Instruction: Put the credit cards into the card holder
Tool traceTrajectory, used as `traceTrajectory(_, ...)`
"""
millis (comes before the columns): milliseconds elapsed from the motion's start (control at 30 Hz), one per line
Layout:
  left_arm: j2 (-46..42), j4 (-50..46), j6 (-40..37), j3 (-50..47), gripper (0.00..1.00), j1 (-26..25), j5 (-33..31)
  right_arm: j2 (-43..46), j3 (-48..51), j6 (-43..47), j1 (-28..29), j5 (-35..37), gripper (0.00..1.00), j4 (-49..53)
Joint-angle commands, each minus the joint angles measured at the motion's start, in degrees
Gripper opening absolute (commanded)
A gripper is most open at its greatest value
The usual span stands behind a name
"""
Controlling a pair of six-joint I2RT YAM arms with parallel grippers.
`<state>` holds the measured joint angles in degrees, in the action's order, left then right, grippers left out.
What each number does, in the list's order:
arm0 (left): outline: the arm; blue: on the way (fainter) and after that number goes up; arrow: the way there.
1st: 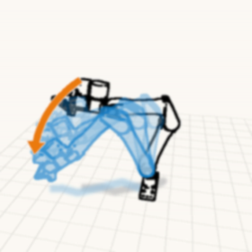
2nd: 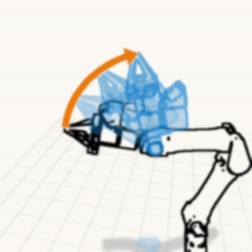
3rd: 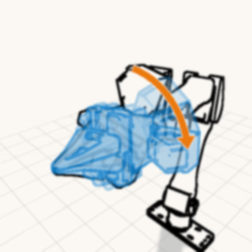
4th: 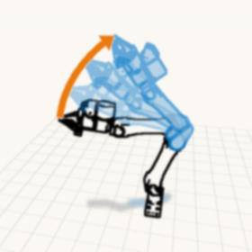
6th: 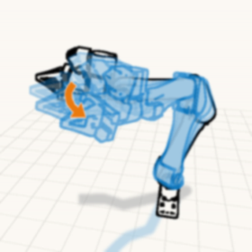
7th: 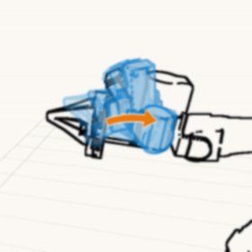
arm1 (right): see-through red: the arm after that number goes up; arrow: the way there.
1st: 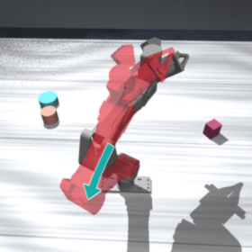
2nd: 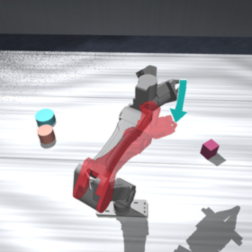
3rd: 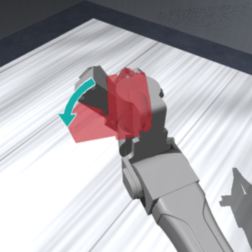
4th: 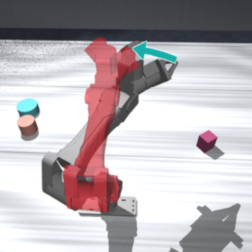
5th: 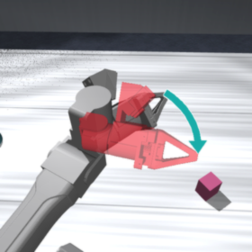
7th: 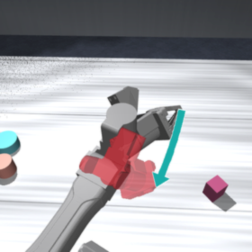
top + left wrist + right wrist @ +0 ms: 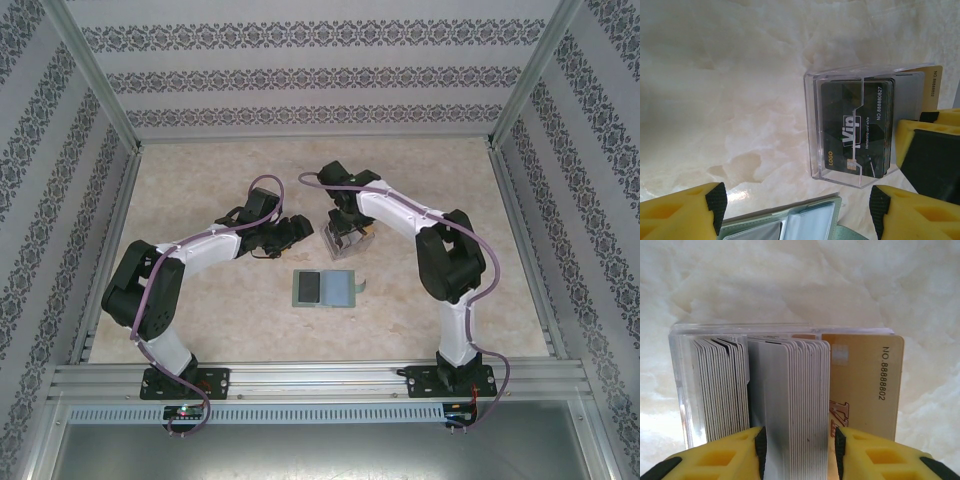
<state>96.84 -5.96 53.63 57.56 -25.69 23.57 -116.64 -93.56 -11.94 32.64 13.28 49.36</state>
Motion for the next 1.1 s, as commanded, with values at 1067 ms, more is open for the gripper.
traceTrajectory(1067, 0.4, 0.2, 0.2, -0.2, 0.77, 0.8, 1.0, 2.7, 1.3, -0.5, 2.2, 10.4, 0.23, 0.2)
